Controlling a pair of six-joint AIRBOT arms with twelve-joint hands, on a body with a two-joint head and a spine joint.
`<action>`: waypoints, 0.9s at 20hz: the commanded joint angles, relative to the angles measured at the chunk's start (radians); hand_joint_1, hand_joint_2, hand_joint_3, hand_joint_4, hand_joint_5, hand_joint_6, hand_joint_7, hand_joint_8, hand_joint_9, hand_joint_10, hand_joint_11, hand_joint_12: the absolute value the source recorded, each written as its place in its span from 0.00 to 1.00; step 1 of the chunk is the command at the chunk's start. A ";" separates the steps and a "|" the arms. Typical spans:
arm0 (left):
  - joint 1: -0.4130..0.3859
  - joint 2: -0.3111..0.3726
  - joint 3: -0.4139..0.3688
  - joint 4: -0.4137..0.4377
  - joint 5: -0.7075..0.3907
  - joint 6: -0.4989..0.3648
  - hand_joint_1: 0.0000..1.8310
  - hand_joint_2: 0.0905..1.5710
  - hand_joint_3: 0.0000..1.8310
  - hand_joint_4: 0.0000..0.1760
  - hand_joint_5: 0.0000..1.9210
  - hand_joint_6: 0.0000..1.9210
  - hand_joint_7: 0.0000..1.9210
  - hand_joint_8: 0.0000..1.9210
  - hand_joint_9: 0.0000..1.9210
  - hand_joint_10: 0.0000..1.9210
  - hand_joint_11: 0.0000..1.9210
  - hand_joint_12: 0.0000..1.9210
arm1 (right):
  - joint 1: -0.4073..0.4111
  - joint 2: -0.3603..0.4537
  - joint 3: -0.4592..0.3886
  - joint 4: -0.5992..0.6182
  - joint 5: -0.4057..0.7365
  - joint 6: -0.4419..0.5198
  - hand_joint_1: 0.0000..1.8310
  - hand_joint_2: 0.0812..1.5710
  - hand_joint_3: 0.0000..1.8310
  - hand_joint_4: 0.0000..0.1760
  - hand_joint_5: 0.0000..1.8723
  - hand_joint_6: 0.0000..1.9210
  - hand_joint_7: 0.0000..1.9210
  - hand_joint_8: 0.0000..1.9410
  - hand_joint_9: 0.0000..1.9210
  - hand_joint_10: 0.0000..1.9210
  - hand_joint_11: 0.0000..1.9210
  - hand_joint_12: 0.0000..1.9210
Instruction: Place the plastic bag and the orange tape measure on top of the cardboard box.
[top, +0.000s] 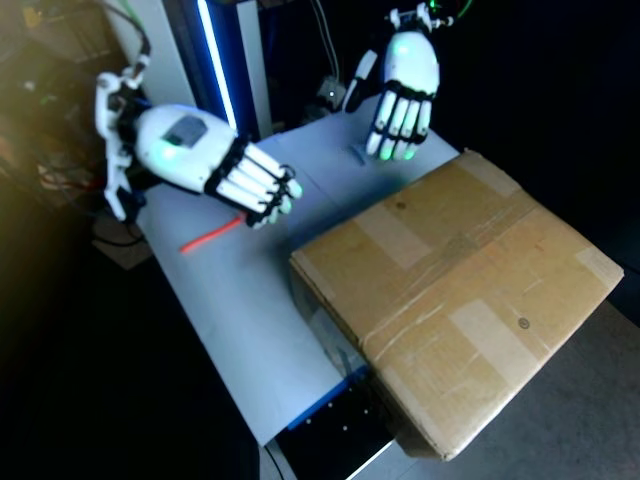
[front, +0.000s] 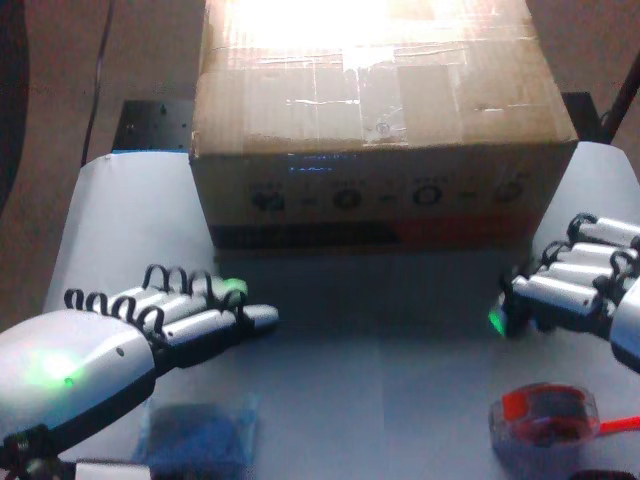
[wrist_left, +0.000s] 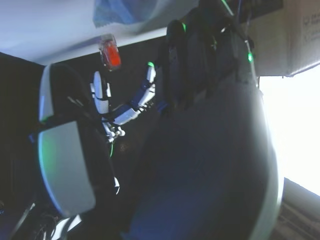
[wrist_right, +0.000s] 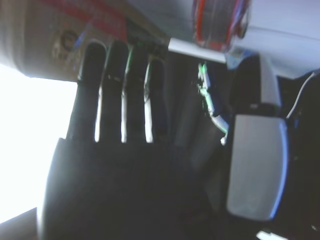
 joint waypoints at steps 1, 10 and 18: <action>-0.006 0.000 -0.006 0.026 0.116 0.000 0.32 0.66 0.01 0.47 0.05 0.00 0.00 0.00 0.00 0.00 0.00 0.11 | 0.007 -0.006 0.000 -0.034 -0.102 0.000 0.41 0.27 0.26 0.00 0.07 0.70 0.16 0.57 0.13 0.67 0.02 0.97; -0.009 -0.018 -0.009 0.026 0.030 0.076 0.37 0.65 0.00 0.65 0.03 0.00 0.00 0.00 0.00 0.00 0.00 0.00 | 0.007 -0.018 0.015 -0.030 -0.102 0.000 0.40 0.40 0.16 0.00 0.11 0.56 0.17 0.47 0.11 0.60 0.00 0.89; -0.007 -0.119 0.053 -0.120 -0.042 0.217 0.38 0.66 0.00 0.50 0.04 0.00 0.00 0.00 0.00 0.00 0.00 0.00 | 0.007 -0.088 0.069 -0.006 -0.066 0.000 0.38 0.48 0.00 0.00 0.12 0.43 0.17 0.33 0.12 0.49 0.00 0.83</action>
